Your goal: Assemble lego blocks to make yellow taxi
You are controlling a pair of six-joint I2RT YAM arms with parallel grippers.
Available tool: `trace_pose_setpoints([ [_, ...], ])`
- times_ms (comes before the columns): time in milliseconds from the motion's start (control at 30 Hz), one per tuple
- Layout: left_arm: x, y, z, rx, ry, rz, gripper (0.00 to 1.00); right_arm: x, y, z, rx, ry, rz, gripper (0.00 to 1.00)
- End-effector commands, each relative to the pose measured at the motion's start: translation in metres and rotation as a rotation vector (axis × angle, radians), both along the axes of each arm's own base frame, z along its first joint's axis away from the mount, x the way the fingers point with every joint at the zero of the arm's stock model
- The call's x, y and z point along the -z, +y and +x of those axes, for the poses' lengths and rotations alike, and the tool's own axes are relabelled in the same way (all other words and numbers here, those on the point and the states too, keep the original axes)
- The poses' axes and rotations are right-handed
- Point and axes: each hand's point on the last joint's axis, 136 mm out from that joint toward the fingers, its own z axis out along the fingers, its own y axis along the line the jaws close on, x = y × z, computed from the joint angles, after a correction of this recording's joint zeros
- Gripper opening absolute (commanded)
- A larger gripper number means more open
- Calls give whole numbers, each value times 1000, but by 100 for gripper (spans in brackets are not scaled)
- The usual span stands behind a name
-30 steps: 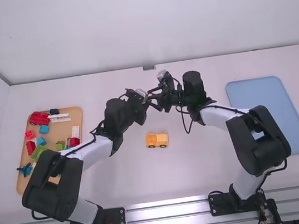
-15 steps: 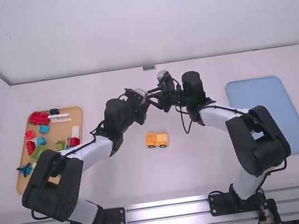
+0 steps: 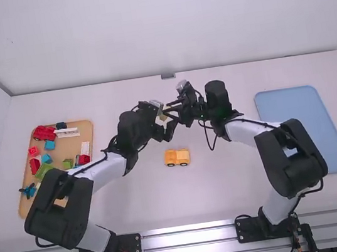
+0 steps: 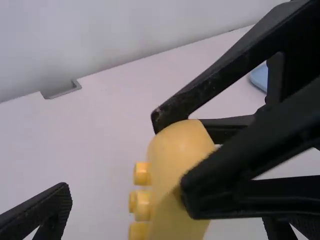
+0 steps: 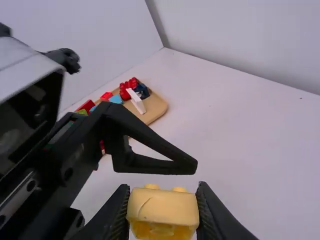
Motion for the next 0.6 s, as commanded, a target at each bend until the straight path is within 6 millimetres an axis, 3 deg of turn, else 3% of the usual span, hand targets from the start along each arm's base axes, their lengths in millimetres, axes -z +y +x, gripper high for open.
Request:
trace_pose_setpoints([
  [0,-23,-3,-6,94,-24,-52,99,-6,-6,-3,-83,-53,8,20],
  [167,-45,4,-22,353,-7,-121,99,-17,-19,-13,-219,-122,27,20],
  [233,-61,10,-40,543,-38,-155,99,-23,-24,-20,-284,-162,43,20],
  [333,-73,12,-55,694,-92,-190,99,-32,-26,-27,-346,-193,83,20],
  [567,-66,4,-61,774,-91,-206,99,-49,-25,-50,-488,-252,161,21],
])
